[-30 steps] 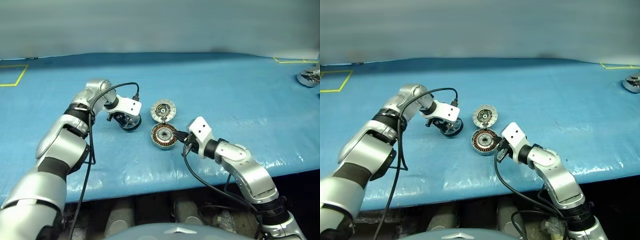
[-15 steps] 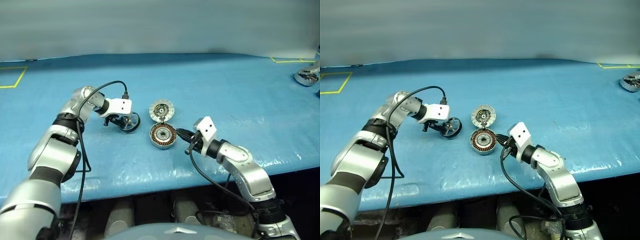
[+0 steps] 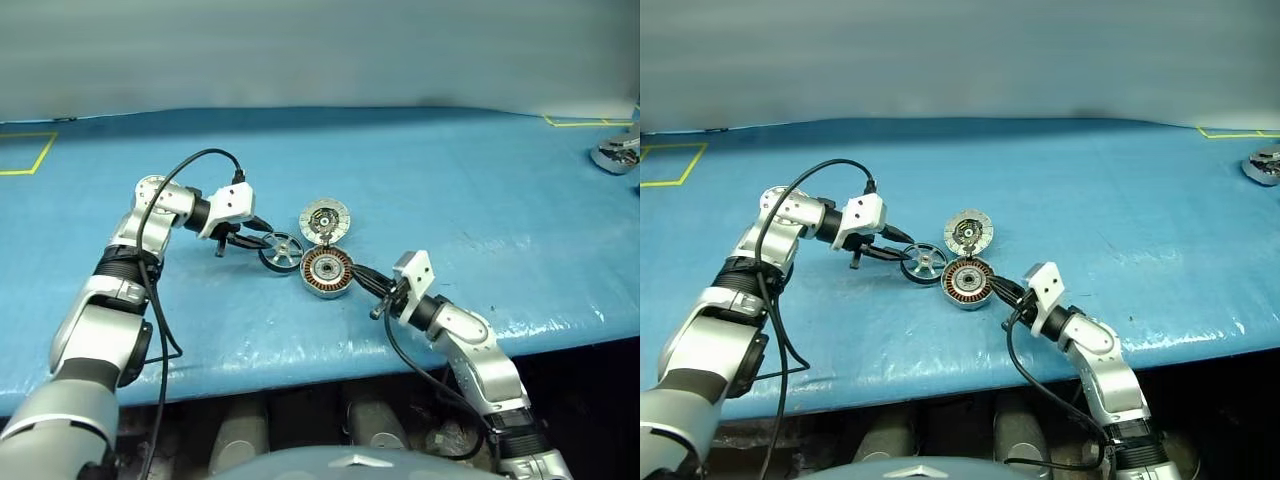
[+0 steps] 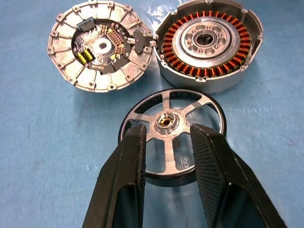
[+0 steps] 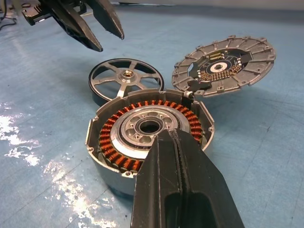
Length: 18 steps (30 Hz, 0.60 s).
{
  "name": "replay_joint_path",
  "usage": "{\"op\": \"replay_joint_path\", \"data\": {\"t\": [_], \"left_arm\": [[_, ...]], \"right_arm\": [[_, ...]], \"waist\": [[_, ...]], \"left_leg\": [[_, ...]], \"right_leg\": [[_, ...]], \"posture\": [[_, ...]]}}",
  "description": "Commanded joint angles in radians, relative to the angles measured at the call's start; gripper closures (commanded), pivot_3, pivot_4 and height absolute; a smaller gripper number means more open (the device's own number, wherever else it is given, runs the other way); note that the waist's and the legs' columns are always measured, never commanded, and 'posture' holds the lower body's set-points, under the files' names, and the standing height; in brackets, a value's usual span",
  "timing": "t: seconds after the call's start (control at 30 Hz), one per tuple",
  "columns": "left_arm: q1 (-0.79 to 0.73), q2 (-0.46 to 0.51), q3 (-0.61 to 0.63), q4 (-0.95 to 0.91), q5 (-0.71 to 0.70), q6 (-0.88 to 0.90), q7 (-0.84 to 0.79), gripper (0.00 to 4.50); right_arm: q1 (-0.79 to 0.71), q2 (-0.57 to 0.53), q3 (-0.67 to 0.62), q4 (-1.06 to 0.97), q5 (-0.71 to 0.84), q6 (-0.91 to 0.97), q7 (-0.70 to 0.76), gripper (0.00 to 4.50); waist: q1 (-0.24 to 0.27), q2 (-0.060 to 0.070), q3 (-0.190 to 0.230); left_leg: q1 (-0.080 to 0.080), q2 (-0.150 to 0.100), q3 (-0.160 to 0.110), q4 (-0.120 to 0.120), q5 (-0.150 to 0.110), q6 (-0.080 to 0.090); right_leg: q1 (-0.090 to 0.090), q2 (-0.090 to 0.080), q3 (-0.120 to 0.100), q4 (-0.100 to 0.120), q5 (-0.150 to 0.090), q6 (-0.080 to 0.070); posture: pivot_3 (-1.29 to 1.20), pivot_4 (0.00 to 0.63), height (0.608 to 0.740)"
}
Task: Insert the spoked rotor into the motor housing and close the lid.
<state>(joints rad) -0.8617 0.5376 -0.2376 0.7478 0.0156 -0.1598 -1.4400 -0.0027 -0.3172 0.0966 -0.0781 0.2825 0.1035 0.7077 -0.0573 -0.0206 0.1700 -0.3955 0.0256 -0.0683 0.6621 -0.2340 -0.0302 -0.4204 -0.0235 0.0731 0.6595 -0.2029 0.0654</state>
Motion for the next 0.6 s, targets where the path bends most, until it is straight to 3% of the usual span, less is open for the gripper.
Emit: {"op": "replay_joint_path", "data": {"t": [0.03, 0.3, 0.6], "left_arm": [[-0.01, -0.018, 0.008, -0.031, -0.012, -0.013, 0.021, 3.01], [-0.035, 0.013, -0.072, 0.033, 0.109, -0.059, 0.037, 3.01], [-0.099, 0.044, -0.086, 0.086, 0.144, -0.095, 0.032, 3.01]], "right_arm": [[0.016, -0.001, -0.015, -0.016, 0.011, -0.039, 0.01, 4.5], [0.045, -0.008, -0.033, -0.037, -0.001, -0.042, -0.012, 4.5], [0.039, -0.008, -0.027, -0.029, -0.007, -0.036, -0.019, 4.5]], "waist": [[0.0, 0.0, 0.0], [-0.005, 0.0, 0.0], [-0.002, 0.0, 0.0]], "left_leg": [[0.0, 0.0, 0.0, 0.0, 0.0, 0.0], [0.002, 0.0, 0.0, -0.001, 0.0, 0.0], [0.001, 0.0, 0.0, -0.001, 0.0, 0.0]], "right_leg": [[0.0, 0.0, 0.0, 0.0, 0.0, 0.0], [0.001, 0.0, 0.0, 0.0, -0.001, -0.001], [0.0, 0.0, 0.0, 0.0, -0.001, -0.002]], "posture": [[0.0, 0.15, 0.74], [0.0, 0.15, 0.74], [0.0, 0.15, 0.74]]}}
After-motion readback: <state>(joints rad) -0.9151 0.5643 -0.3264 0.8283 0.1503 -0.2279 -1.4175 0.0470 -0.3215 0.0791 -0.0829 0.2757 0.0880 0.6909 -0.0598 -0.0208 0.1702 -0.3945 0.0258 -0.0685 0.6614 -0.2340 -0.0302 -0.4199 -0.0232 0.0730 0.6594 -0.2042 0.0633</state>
